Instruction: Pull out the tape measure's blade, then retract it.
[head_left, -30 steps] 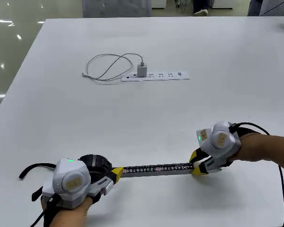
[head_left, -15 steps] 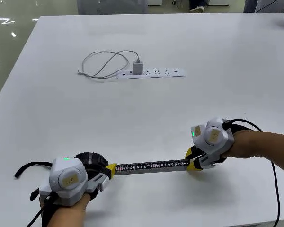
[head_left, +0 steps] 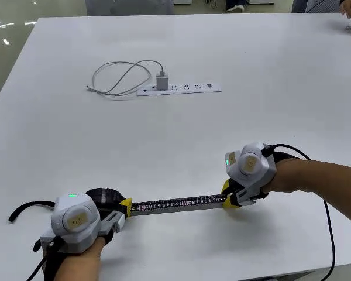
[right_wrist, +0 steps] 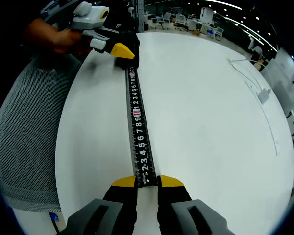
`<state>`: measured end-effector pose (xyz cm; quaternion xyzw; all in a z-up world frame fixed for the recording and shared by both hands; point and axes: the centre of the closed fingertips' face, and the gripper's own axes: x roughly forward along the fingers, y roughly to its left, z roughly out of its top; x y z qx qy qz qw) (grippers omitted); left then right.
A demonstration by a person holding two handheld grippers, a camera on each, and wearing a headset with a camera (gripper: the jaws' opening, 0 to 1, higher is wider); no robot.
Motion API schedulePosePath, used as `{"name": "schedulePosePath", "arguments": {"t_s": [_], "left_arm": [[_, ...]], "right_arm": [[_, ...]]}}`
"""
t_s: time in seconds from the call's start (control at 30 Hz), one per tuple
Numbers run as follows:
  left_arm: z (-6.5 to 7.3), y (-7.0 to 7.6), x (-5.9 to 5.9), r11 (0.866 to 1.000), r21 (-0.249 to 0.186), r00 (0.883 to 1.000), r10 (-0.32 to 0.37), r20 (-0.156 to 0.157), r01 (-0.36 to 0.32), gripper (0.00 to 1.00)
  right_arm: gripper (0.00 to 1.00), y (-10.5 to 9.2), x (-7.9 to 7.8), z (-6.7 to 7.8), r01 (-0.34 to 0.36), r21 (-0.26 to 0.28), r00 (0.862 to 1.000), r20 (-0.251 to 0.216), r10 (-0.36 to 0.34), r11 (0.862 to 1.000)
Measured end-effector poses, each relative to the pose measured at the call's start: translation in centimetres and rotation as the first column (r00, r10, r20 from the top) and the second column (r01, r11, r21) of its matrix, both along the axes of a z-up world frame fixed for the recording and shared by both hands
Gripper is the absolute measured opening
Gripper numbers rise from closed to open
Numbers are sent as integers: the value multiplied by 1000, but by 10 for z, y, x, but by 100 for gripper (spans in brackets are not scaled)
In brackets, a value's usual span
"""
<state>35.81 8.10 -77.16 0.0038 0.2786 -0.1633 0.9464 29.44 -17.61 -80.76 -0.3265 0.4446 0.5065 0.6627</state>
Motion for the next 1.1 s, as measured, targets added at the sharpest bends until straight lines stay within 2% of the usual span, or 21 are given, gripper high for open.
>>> {"name": "schedulePosePath", "arguments": {"t_s": [0.1,0.2,0.47,0.53,0.6,0.67,0.87,1.1], "left_arm": [[0,0,0,1000,2,1000,-3,-1,3,64],[0,-1,0,1000,9,1000,-9,-15,9,64],[1,-1,0,999,25,1000,-20,3,20,64],[1,-1,0,999,29,1000,-21,4,21,64],[1,-1,1,999,37,1000,-23,6,23,63],[1,-1,1,999,40,1000,-24,7,24,63],[0,-1,1,999,40,1000,-26,3,26,63],[0,-1,1,998,48,999,-38,-6,38,62]], "right_arm": [[11,0,0,0,-13,-14,1000,4,13,1000],[11,0,1,-1,1,-19,1000,-5,-1,1000],[11,0,1,0,25,-35,1000,-15,-25,999],[11,0,0,0,11,-26,1000,-8,-11,1000],[11,-1,1,0,37,-7,999,-8,-37,999],[11,0,1,0,30,-8,1000,-7,-30,1000],[10,0,1,0,49,-8,999,-19,-49,999],[10,0,2,0,42,-34,999,-29,-43,999]]}}
